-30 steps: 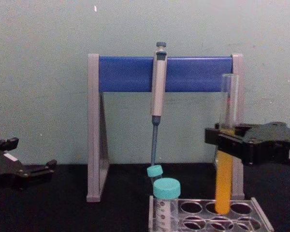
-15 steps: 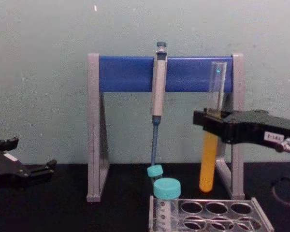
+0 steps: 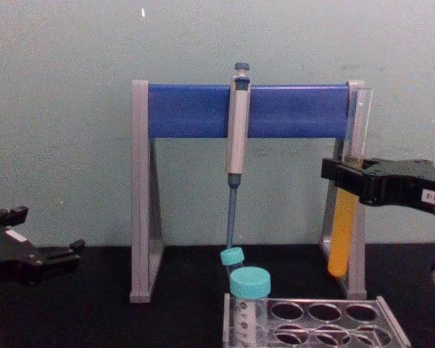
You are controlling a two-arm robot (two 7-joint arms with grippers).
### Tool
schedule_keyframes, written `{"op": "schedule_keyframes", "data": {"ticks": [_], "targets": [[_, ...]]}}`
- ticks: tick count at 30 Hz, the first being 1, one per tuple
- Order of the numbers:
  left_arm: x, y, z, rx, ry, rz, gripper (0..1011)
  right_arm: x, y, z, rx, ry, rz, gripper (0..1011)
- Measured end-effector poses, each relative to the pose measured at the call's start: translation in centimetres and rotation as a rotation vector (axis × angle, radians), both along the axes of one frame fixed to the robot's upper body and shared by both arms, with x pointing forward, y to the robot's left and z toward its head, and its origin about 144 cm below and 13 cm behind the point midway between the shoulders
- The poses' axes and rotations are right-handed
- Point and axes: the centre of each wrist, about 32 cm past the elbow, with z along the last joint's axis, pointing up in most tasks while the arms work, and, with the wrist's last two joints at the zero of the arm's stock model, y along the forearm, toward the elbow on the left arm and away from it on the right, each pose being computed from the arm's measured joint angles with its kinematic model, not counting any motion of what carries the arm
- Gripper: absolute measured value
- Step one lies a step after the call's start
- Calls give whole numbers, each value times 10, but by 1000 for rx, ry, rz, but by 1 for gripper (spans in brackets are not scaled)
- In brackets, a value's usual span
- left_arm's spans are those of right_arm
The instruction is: Pick up the test tube from the test tube rack, shake it, then place it back into the test tube rack.
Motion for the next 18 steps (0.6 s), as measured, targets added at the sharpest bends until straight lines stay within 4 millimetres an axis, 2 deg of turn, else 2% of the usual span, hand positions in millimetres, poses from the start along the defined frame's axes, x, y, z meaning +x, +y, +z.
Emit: {"op": "schedule_keyframes", "data": {"ticks": [18], "targets": [[0, 0, 0, 0, 0, 0, 1001, 0, 0, 0, 0, 0, 1, 232]]}}
